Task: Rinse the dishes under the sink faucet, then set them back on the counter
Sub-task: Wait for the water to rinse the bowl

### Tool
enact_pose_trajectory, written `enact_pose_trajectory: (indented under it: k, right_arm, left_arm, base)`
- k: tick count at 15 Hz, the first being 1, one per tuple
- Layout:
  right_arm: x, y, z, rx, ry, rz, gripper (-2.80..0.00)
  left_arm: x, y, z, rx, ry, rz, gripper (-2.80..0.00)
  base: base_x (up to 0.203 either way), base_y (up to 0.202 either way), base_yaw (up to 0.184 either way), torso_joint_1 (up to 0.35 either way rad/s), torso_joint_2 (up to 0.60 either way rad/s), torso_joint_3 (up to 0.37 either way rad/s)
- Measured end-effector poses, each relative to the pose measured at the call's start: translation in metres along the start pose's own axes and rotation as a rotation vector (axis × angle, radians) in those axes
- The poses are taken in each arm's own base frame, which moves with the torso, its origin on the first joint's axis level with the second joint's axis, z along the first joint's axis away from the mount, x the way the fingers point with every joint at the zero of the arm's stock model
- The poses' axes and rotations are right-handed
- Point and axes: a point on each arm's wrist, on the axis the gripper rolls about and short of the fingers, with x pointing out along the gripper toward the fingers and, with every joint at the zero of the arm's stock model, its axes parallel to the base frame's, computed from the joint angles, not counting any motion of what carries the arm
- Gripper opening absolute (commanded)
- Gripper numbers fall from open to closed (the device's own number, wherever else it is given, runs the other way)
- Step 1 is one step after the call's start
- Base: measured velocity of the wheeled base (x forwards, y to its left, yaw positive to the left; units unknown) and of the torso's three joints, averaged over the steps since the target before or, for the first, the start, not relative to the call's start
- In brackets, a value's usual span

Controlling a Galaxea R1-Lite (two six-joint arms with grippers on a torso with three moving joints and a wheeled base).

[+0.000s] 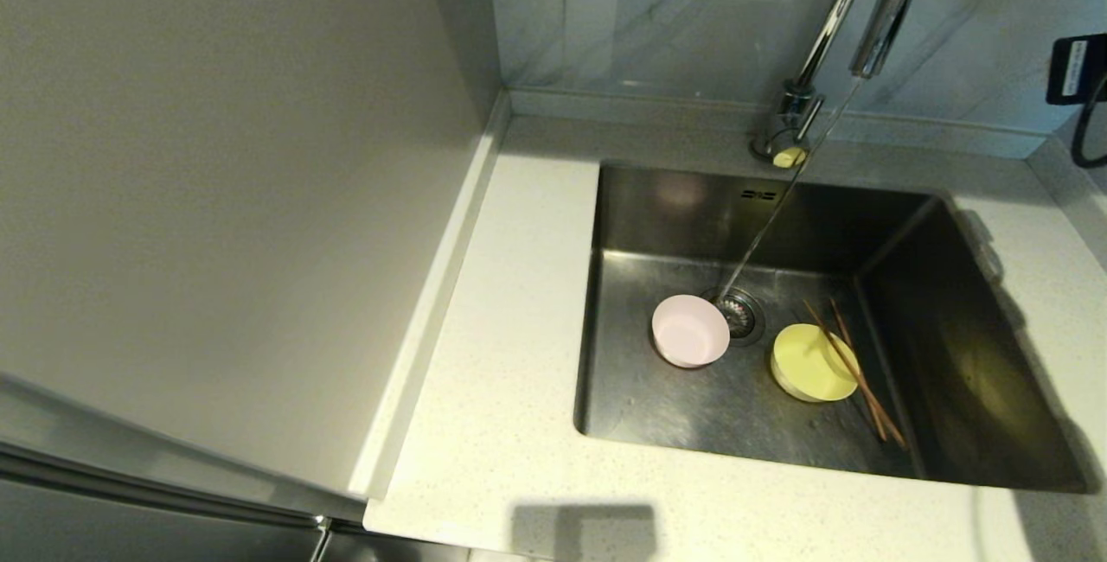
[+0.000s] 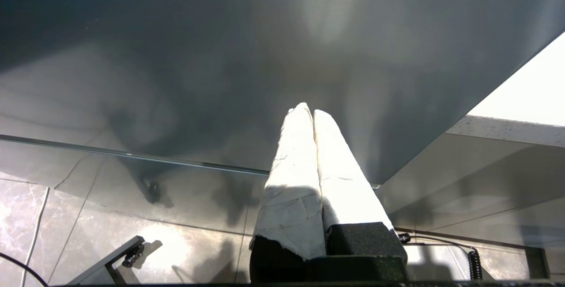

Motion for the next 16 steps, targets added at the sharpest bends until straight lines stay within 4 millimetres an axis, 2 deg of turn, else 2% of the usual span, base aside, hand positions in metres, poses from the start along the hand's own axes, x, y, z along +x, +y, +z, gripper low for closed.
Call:
enact_pose_trajectory:
  k: [2,4,7,12,14,16]
  right_arm:
    - [-0.045,-0.007,0.000,-0.074,-0.039,-0.040,-2.80]
    - [-0.088,-0.010,-0.018,-0.112,-0.030,-0.060,-2.80]
    - [-0.133,-0.006,-0.076,-0.141,0.059,-0.048,-2.80]
    - [-0.209,0.008,-0.189,-0.129,0.117,0.018,-2.80]
    - [-0.236,0.010,-0.222,-0.101,0.087,0.036,-2.80]
    - [-0.259,0.009,-0.239,-0.111,-0.004,0.047,-2.80]
  left_arm:
    - [0.000,0.000,0.000,0.000,0.000,0.000,-2.80]
    - [0.000,0.000,0.000,0.000,-0.001,-0.001,-2.80]
    - [0.000,0.000,0.000,0.000,0.000,0.000,-2.80]
    - [0.000,0.000,0.000,0.000,0.000,0.000,-2.80]
    - [0.000,0.000,0.000,0.000,0.000,0.000,-2.80]
    - [0.000,0.000,0.000,0.000,0.000,0.000,-2.80]
  base:
    - [0.000,0.000,0.000,0.000,0.00,0.000]
    - [0.000,0.000,0.000,0.000,0.00,0.000]
    - [0.000,0.000,0.000,0.000,0.00,0.000]
    - [0.000,0.000,0.000,0.000,0.00,0.000]
    - [0.000,0.000,0.000,0.000,0.00,0.000]
    - [0.000,0.000,0.000,0.000,0.00,0.000]
